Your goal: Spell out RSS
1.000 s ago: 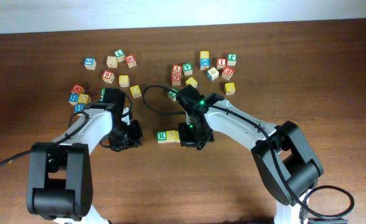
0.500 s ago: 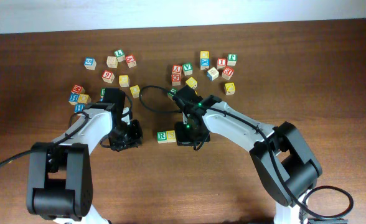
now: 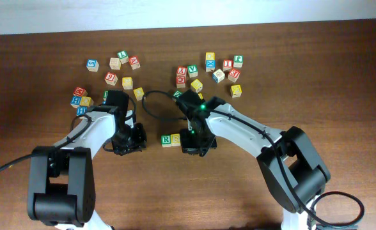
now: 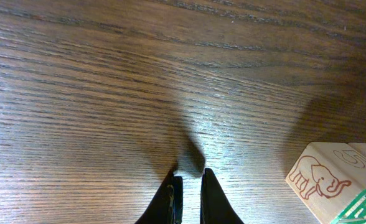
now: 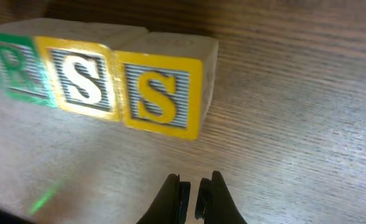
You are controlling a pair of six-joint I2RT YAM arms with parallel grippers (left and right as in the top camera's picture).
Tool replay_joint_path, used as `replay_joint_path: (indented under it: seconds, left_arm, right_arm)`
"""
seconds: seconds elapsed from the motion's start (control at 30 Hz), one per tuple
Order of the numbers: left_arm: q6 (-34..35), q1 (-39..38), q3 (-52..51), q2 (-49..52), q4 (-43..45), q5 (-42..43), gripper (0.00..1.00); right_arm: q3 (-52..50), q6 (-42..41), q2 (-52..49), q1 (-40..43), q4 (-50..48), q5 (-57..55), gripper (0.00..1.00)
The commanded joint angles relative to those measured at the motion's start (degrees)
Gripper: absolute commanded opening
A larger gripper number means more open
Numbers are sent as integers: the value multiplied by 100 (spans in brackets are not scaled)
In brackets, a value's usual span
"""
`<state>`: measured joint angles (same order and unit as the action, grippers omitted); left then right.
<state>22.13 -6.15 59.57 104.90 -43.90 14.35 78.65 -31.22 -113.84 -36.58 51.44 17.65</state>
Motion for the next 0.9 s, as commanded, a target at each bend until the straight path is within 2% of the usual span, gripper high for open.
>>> replay_joint_path:
  seconds: [0.0, 0.13, 0.2, 0.87]
  left_arm:
    - [74, 2, -61, 116, 31, -348, 6]
    - [74, 2, -61, 116, 28, -345, 3]
    - [74, -9, -61, 116, 31, -295, 0]
    - [76, -424, -61, 116, 374, -236, 0]
  right_arm:
    - [162, 74, 304, 205, 208, -186, 4]
    - [162, 103, 289, 605, 223, -374, 4]
    - [160, 481, 280, 706, 116, -463, 4]
    - [96, 546, -142, 610, -378, -136, 4]
